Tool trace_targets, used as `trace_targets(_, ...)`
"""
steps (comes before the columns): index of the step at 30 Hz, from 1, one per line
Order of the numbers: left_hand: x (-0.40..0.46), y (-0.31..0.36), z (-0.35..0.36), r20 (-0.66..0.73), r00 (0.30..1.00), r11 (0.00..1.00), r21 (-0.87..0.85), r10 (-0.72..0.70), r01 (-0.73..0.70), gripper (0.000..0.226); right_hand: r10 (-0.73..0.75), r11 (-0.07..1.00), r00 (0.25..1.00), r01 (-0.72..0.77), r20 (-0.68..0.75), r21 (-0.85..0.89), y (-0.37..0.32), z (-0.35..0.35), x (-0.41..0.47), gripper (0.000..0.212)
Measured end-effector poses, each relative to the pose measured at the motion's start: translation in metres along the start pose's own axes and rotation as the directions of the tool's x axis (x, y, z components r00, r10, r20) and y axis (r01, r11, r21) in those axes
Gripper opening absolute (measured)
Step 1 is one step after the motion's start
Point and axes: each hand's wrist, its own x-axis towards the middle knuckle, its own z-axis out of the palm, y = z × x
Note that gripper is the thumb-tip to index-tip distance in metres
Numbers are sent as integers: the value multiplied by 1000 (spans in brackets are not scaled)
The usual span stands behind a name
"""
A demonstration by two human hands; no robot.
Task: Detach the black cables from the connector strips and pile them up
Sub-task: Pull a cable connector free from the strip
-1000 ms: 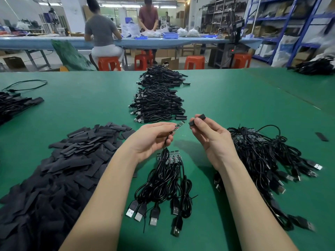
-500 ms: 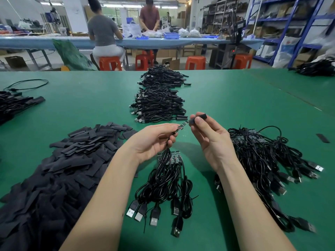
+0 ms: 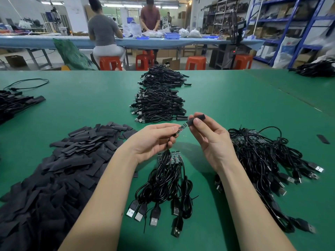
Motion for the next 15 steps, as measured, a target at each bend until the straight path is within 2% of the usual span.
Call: trace_targets(15, -2, 2, -7, 31, 996, 982, 169, 78, -82, 13, 127, 985, 984, -110, 127, -133, -10, -11, -2, 17)
